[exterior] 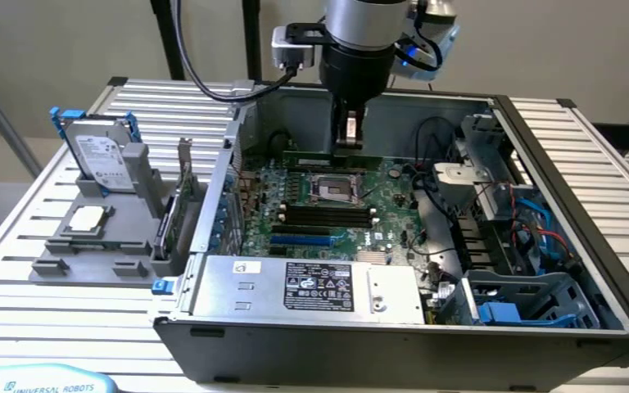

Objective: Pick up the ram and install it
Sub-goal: 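Insert the ram into the slot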

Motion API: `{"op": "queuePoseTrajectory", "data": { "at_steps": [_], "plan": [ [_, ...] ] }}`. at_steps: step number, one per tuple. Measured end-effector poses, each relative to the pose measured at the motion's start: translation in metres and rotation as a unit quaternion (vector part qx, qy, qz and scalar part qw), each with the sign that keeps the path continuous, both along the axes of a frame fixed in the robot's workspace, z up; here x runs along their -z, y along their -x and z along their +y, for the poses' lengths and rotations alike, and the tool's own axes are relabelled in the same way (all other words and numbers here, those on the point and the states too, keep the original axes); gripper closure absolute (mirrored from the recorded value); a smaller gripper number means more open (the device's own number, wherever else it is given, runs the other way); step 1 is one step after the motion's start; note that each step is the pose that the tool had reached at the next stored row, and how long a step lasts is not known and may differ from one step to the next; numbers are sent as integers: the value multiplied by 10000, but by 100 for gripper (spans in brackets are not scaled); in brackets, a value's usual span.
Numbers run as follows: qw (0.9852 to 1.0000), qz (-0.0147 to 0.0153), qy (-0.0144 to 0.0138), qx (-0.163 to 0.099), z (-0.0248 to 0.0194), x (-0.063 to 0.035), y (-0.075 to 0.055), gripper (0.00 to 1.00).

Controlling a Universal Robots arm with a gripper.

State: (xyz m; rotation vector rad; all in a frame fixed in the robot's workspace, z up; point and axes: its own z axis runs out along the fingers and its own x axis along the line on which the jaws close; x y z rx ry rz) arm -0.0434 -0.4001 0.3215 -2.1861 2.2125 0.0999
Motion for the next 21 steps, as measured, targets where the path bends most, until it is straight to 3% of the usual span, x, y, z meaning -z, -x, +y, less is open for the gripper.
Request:
{"op": "queuePoseTrajectory", "data": {
  "at_steps": [16, 21],
  "plan": [
    [10000, 11, 15, -73, 14, 277, -55, 87],
    [10000, 15, 54, -82, 14, 342, -55, 87]
  ]
}}
